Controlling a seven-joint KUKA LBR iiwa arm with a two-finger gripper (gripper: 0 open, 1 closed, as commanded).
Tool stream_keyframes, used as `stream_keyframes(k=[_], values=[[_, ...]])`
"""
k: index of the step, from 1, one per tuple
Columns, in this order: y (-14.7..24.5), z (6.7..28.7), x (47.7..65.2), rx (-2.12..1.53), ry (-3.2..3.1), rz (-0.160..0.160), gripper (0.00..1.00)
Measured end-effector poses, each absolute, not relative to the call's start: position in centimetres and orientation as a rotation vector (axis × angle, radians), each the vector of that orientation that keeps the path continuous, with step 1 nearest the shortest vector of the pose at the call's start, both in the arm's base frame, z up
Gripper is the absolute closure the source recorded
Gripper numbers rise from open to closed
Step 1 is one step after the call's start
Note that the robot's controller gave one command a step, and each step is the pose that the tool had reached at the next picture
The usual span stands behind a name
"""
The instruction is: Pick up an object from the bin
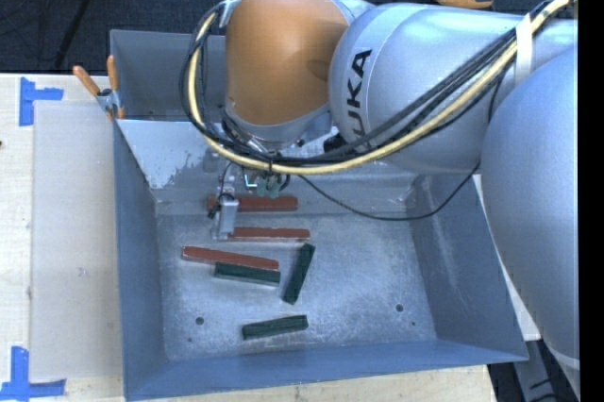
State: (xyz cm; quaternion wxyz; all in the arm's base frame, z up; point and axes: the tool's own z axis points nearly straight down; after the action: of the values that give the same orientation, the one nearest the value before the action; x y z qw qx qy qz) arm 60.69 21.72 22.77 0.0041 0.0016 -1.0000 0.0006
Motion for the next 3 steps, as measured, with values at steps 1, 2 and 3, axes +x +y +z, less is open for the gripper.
stream_keyframes(k=[1, 2, 3], values=[[13.1, 6.8, 58.2, 0.12, -3.135, -0.001, 0.0], [11.9, 10.0, 56.2, -0.15, -3.137, 0.001, 0.0], [12.2, 9.9, 54.8, -0.289, -3.125, 0.001, 0.0]])
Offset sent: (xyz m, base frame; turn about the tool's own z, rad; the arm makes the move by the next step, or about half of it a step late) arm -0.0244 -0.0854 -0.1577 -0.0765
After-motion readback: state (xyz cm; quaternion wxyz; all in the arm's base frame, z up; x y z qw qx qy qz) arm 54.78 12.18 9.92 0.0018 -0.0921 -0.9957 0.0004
